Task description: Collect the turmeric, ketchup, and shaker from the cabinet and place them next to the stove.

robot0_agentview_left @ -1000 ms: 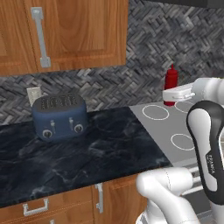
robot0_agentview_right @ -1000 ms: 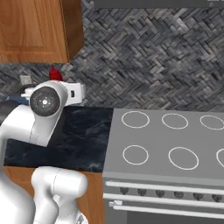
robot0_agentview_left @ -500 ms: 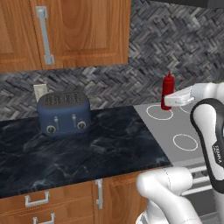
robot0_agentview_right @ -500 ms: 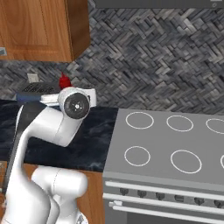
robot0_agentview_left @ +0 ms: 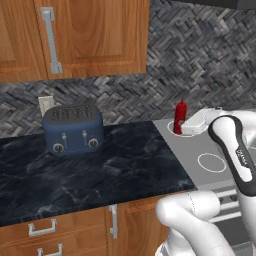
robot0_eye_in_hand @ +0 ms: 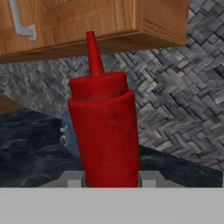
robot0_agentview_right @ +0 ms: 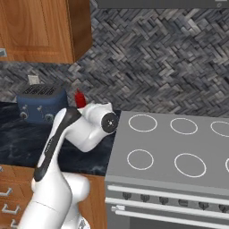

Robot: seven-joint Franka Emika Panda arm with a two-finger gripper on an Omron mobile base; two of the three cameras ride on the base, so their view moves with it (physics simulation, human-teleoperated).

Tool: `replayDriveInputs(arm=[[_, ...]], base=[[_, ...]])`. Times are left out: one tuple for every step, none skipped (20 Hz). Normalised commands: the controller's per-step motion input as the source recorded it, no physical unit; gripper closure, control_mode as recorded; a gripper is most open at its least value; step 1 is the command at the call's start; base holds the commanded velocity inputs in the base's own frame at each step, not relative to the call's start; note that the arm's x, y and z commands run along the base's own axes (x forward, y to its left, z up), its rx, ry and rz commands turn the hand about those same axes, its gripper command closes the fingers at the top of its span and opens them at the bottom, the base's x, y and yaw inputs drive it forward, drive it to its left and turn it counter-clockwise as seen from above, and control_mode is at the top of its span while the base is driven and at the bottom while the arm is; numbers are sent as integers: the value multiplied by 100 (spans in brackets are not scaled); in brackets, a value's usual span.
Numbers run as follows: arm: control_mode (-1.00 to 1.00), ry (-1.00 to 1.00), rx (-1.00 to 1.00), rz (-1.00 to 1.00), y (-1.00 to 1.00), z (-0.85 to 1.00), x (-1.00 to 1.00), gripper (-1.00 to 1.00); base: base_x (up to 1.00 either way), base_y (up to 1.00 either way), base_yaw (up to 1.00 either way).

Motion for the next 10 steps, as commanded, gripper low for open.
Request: replayDriveInputs(arm=[[-100, 0, 0, 14, 0, -56, 71, 100], [-100, 0, 0, 14, 0, -54, 71, 100], [-100, 0, 0, 15, -14, -51, 66, 100], [-100, 0, 0, 14, -3, -44, 67, 100], [-100, 0, 0, 12, 0, -39, 67, 100], [-100, 0, 0, 12, 0, -37, 64, 100], [-100, 0, 0, 12, -3, -36, 63, 100], [-100, 0, 0, 14, -7, -38, 66, 100], [-100, 0, 0, 13, -10, -39, 69, 100], [-100, 0, 0, 13, -16, -36, 63, 100]], base=[[0, 0, 0], [0, 0, 0], [0, 0, 0], [0, 0, 0], [0, 0, 0], [0, 0, 0], [0, 0, 0], [0, 0, 0], [0, 0, 0], [0, 0, 0]])
